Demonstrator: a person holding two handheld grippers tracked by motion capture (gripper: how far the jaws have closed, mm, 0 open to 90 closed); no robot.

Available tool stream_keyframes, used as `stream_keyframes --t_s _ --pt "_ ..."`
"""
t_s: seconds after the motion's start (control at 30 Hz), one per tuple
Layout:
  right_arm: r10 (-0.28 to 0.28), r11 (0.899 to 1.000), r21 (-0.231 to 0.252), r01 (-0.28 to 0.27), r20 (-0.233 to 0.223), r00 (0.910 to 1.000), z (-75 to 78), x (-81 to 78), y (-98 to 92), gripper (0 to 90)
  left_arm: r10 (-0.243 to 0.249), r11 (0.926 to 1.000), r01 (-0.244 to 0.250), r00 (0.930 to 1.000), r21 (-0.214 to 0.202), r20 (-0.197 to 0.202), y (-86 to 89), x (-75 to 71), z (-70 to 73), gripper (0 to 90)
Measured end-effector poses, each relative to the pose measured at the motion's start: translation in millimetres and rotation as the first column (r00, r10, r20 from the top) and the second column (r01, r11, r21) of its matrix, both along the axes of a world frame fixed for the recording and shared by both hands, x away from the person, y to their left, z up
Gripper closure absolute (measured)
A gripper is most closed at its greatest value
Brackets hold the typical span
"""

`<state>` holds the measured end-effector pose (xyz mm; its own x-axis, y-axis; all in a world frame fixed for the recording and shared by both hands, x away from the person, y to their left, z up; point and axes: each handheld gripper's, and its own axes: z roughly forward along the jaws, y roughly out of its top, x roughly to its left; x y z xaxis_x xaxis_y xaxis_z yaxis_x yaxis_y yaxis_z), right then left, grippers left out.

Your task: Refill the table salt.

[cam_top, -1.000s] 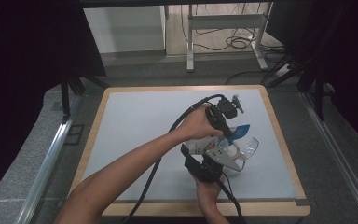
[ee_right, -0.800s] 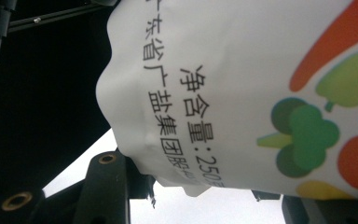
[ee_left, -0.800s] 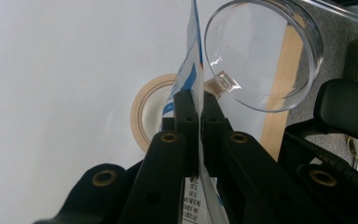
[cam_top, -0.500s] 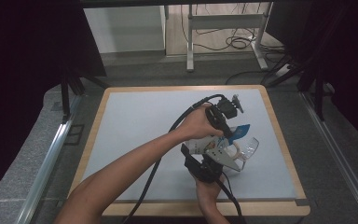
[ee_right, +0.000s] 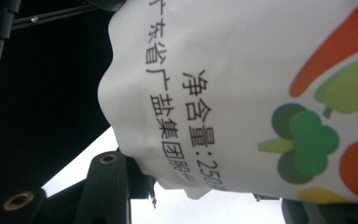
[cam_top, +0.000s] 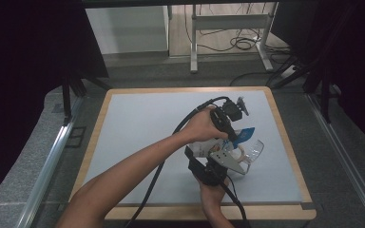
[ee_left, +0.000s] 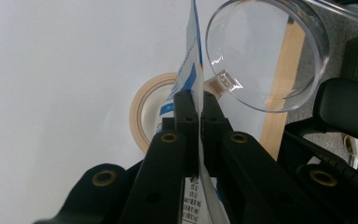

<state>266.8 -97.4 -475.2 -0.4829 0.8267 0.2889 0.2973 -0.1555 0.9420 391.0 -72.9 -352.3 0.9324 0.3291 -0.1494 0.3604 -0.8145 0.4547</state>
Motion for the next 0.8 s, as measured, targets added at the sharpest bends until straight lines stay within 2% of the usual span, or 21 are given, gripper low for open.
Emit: stream_keyframes --t_s 0.8 --pt "-0.002 1.000 0.000 0.002 0.007 1.0000 0.8 -0.5 -0.9 52.5 0.000 1.0000 0.000 1.0000 -0.002 -0.006 -0.9 0.3 -1.7 89.6"
